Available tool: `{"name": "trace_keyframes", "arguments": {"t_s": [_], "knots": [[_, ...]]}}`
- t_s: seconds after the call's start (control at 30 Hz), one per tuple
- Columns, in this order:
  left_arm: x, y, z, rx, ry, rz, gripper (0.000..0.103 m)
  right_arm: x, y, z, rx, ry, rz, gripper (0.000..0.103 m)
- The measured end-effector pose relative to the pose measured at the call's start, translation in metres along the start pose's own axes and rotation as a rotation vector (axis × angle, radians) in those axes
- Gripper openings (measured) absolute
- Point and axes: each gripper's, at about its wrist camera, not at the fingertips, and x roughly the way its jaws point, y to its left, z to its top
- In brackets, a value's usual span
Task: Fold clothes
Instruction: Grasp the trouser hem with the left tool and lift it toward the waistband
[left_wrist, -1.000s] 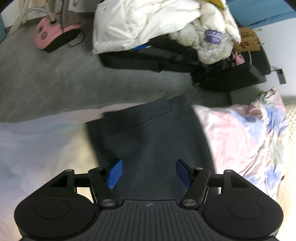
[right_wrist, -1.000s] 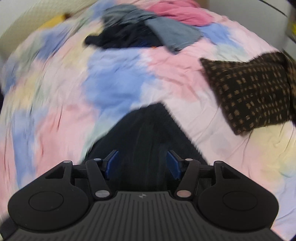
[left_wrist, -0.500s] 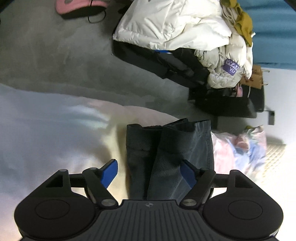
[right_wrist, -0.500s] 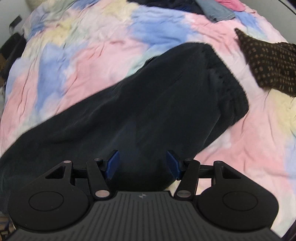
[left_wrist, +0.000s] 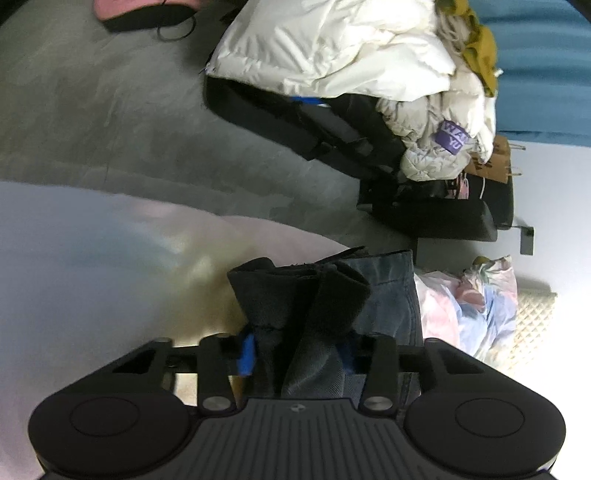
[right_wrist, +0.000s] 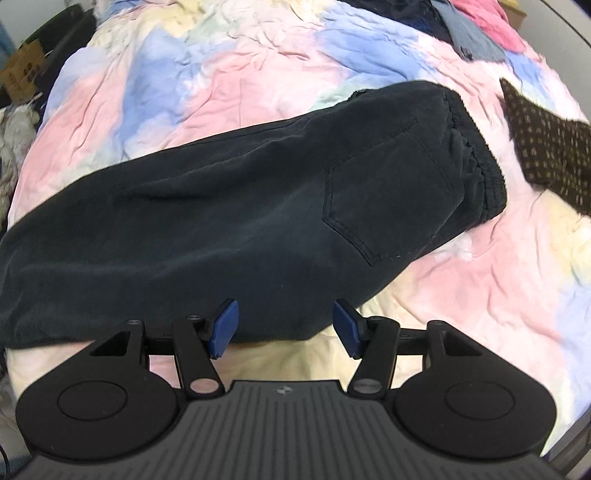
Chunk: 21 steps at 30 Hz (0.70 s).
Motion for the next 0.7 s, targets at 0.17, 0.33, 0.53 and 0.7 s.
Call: {"name": "trace_keyframes", "arguments": {"t_s": [0.17, 0.33, 0.53, 0.7], "knots": [[-0.025, -0.025, -0.013, 0.153, -0.043, -0.061, 0.017, -0.009, -0.013, -0.015, 0.047, -0.017, 0.011, 0.058], [-0.054, -0.081, -0.037, 0.422, -0.075, -0.133, 0.011, 0.002, -0.026, -0.037, 0.065, 0.020, 0.046, 0.058], [-0.085, -0.157, -0.100, 0.729, -0.089, -0.207, 0.010, 0.016, -0.042, -0.053, 0.072, 0.032, 0.095, 0.058], [-0.104, -0.213, -0.171, 0.971, -0.078, -0.254, 0.010, 0.022, -0.061, -0.061, 0.092, 0.025, 0.128, 0.058]]}}
